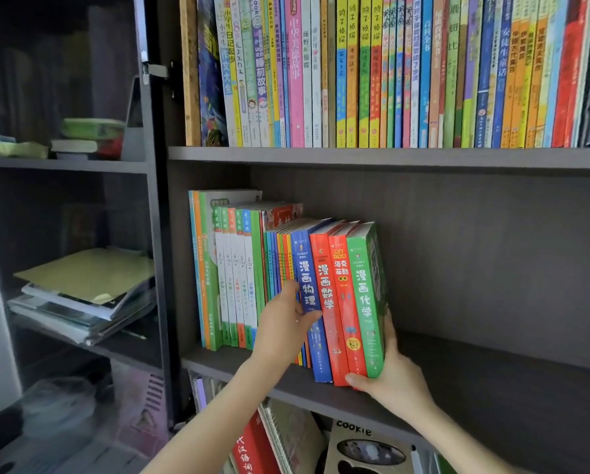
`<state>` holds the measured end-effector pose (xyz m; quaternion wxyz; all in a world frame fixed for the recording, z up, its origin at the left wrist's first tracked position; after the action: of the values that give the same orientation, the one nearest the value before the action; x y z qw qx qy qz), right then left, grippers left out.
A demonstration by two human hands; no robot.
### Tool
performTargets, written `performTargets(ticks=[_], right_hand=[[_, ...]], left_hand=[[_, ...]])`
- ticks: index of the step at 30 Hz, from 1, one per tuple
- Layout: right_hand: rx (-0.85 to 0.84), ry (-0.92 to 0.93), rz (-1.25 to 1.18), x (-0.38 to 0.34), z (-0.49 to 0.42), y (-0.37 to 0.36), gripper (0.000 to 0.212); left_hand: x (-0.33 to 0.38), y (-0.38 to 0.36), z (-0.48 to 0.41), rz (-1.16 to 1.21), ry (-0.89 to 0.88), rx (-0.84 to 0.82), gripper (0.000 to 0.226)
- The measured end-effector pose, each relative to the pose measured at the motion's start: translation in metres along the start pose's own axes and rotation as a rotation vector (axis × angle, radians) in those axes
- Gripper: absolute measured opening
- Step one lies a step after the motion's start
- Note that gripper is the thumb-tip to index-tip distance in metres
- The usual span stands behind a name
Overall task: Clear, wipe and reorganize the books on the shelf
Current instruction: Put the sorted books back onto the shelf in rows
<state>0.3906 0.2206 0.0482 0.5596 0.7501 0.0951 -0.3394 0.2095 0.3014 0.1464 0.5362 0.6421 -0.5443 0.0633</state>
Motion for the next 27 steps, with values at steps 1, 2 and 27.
performTargets(ticks=[1, 2, 27], right_hand=[[0.012, -0.002, 0.006, -0.001, -0.002, -0.001, 0.111], [0.027, 0.000, 0.013, -0.005, -0.002, -0.001, 0.110], [-0.060, 0.009, -0.122, -0.007, -0.036, -0.009, 0.114]], left_hand=[[-0.002, 0.000, -0.004, 0.038, 0.006, 0.001, 0.044], [-0.003, 0.001, -0.008, 0.057, 0.010, 0.008, 0.039], [-0.014, 0.012, -0.033, -0.162, -0.004, 0.074, 0.044]])
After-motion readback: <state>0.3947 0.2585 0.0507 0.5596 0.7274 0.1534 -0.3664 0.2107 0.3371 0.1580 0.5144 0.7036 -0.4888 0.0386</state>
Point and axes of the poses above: each hand's wrist, its own z-axis away from the middle knuckle, its own y-axis out of the back of the hand, x = y × z, the point moved 10 cm from there along -z, towards the middle knuckle, and after that the axes turned 8 degrees about -x, right-handed, at the moved point
